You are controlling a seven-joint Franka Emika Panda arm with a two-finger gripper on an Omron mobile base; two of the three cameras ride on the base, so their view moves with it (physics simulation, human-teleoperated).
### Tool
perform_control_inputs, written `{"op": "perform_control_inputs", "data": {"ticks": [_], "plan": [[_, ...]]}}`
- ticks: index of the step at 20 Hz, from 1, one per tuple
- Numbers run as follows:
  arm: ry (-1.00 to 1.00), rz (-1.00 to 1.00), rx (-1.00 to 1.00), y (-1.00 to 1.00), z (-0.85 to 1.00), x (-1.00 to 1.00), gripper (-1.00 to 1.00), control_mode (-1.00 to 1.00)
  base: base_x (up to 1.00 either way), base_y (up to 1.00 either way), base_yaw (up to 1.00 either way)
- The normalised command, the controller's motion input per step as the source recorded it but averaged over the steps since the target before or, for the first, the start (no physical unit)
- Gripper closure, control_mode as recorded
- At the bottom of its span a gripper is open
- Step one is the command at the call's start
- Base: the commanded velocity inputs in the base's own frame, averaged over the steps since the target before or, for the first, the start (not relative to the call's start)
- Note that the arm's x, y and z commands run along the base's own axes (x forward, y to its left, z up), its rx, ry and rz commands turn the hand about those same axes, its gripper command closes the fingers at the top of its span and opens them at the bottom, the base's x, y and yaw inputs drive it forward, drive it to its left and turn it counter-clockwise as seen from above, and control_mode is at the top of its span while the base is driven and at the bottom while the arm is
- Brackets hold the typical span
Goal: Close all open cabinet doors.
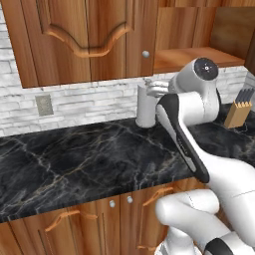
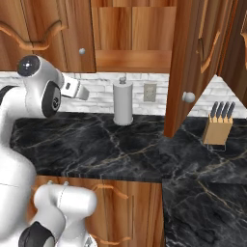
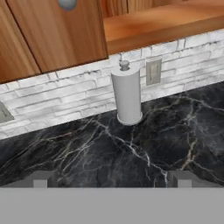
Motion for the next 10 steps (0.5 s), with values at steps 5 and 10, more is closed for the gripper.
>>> {"op": "perform_control_inputs", "data": {"ticks": [5, 10], "plan": [[0.0, -0.01, 0.0, -0.02, -0.24, -1.0, -1.0, -1.0, 0.0, 0.0, 0.0], [-0.18, -0.02, 0.02, -0.51, -0.17, -1.0, -1.0, -1.0, 0.0, 0.0, 0.0]]}}
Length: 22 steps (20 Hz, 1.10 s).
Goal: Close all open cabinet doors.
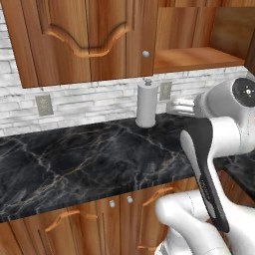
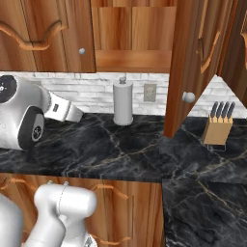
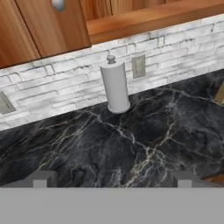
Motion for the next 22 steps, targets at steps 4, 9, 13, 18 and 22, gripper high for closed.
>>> {"op": "perform_control_inputs", "data": {"ticks": [4, 9, 13, 18, 22], "plan": [[-0.34, -0.04, 0.06, -0.69, 0.21, -1.0, -1.0, -1.0, 0.0, 0.0, 0.0], [-0.42, 0.0, 0.01, -0.63, 0.15, -1.0, -1.0, -1.0, 0.0, 0.0, 0.0], [-0.31, -0.01, 0.0, -0.34, 0.09, -0.92, -1.0, -1.0, 0.0, 0.0, 0.0], [0.0, 0.0, 0.0, 0.0, 0.0, -0.22, -1.0, -1.0, 0.0, 0.0, 0.0], [-0.11, 0.0, 0.0, -0.21, 0.0, -1.0, -1.0, -1.0, 0.0, 0.0, 0.0]]}}
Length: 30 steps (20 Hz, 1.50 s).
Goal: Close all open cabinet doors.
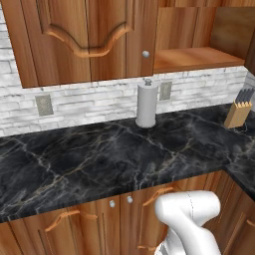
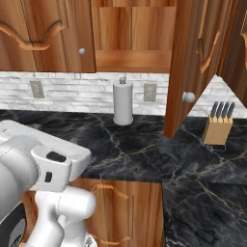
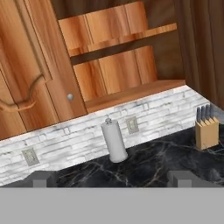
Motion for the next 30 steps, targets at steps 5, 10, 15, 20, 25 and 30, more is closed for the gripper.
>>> {"op": "perform_control_inputs", "data": {"ticks": [5, 10, 15, 20, 25, 30], "plan": [[-0.27, 0.0, 0.0, -0.19, -0.01, -0.78, -1.0, -1.0, 0.0, 0.0, 0.0], [-0.32, 0.01, -0.06, -0.04, -0.02, -0.34, -1.0, -1.0, 0.0, 0.0, 0.0], [-0.21, 0.03, -0.07, -0.05, -0.05, -0.19, -1.0, -1.0, 0.0, 0.0, 0.0], [-0.01, 0.0, -0.01, -0.1, -0.02, 0.0, -1.0, -1.0, 0.0, 0.0, 0.0], [-0.01, 0.04, 0.0, -0.35, 0.0, 0.11, -1.0, -1.0, 0.0, 0.0, 0.0], [0.0, 0.04, 0.0, -0.33, 0.0, 0.17, -1.0, -1.0, 0.0, 0.0, 0.0]]}}
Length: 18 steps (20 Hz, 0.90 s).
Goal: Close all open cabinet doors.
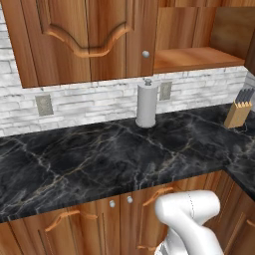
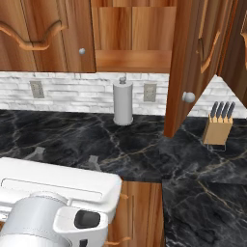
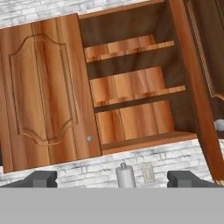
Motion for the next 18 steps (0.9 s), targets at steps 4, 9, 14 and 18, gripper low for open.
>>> {"op": "perform_control_inputs", "data": {"ticks": [4, 9, 14, 18], "plan": [[0.0, 0.03, 0.0, -0.3, 0.0, 0.25, -1.0, -1.0, 0.0, 0.0, 0.0], [-0.01, 0.02, 0.0, -0.28, -0.01, 0.3, -1.0, -1.0, 0.0, 0.0, 0.0], [0.0, 0.05, 0.0, -0.29, 0.0, 0.37, -1.0, -1.0, 0.0, 0.0, 0.0], [0.0, 0.08, 0.0, -0.28, 0.0, 0.32, -1.0, -1.0, 0.0, 0.0, 0.0]]}}
